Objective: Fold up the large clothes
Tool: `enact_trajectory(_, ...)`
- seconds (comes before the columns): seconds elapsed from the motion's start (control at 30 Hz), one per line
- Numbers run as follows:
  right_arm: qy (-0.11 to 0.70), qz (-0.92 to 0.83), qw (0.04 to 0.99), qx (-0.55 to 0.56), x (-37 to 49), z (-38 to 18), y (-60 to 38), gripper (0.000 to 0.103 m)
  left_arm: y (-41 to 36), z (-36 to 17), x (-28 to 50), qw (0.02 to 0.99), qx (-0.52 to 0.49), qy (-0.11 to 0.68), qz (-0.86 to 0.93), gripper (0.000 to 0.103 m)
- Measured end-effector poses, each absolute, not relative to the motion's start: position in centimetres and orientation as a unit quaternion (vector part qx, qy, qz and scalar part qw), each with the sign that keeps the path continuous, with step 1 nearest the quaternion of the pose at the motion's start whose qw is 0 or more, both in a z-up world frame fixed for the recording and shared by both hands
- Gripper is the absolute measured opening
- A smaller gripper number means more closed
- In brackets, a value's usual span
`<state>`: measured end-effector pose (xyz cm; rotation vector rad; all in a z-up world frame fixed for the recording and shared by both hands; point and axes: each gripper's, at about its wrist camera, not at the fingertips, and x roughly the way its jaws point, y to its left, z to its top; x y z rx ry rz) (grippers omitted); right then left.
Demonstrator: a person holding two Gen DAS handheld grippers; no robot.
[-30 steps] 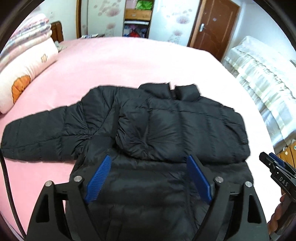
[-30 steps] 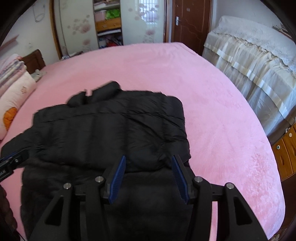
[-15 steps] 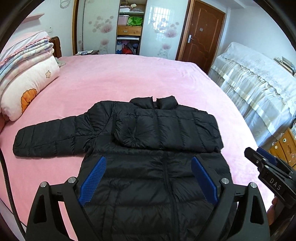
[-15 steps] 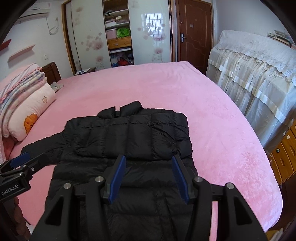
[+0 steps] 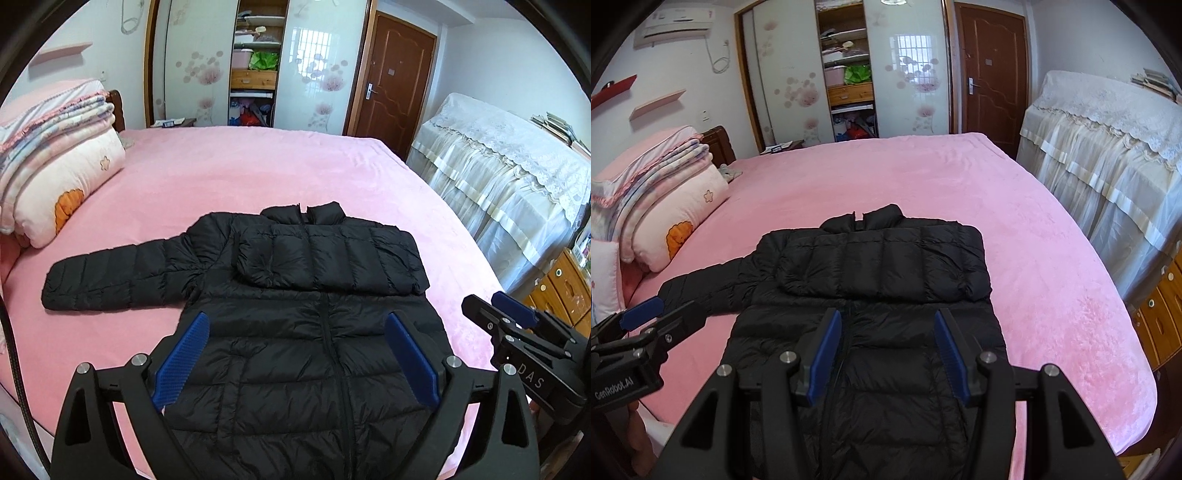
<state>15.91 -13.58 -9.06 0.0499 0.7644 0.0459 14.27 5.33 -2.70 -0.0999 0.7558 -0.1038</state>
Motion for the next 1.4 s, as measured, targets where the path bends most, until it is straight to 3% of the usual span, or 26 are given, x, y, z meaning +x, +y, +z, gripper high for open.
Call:
enact_trajectory(0.4, 0.355, 0.040, 0.934, -0.006, 15.5, -8.3, -9.5, 0.058, 8.2, -2.8, 13.4, 0.925, -0.064, 0.370, -0.055, 0.098)
enact_trajectory(0.77, 0.319, 0.067, 0.941, -0.089, 17.8, -6.1, -2.2, 0.059, 17.6, -0.4, 17.8, 0.912, -0.088, 0.396, -0.063, 0.100)
enact_trajectory(1.07, 0.276, 0.113, 0.950, -0.092, 22.8, -2.9, 6.2, 0.060, 27.0, 1.5, 20.2, 0.927, -0.123, 0.353, -0.018, 0.100)
enact_trajectory(1.4, 0.275, 0.144, 0.945, -0.100, 27.8, -5.4, 15.6, 0.062, 38.9, -5.0, 23.8, 0.901, -0.234, 0.364, 0.010, 0.102)
